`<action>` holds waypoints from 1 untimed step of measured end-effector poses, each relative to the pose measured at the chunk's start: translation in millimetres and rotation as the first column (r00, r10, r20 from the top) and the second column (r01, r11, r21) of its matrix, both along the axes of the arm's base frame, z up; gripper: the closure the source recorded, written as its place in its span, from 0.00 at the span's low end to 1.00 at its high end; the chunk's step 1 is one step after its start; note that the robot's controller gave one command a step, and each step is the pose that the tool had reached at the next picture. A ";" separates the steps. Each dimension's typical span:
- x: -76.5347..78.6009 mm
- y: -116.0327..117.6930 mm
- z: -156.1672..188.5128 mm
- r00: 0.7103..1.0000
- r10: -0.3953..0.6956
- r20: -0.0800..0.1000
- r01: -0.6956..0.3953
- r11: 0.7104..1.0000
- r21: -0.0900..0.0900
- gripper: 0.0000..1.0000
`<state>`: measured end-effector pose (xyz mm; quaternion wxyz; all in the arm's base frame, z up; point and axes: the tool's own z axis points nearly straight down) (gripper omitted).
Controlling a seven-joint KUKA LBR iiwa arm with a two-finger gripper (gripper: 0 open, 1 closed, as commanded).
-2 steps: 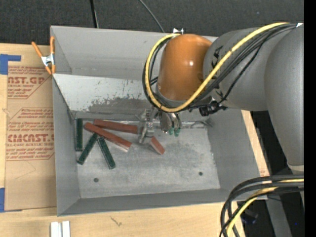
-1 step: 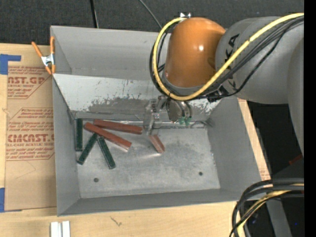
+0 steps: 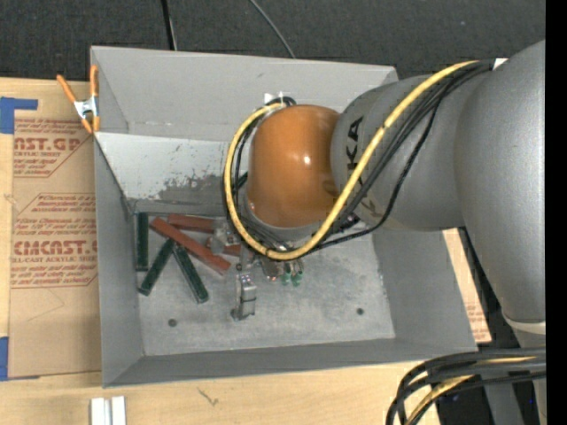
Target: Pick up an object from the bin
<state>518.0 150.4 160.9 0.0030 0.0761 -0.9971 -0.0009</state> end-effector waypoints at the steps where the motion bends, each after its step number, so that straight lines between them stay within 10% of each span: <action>1: 2.5 -1.9 2.5 1.000 -0.003 0.007 0.003 1.000 0.000 0.00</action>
Offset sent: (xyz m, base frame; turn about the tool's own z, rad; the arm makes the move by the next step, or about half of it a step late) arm 0.0404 0.0257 -0.0909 0.0226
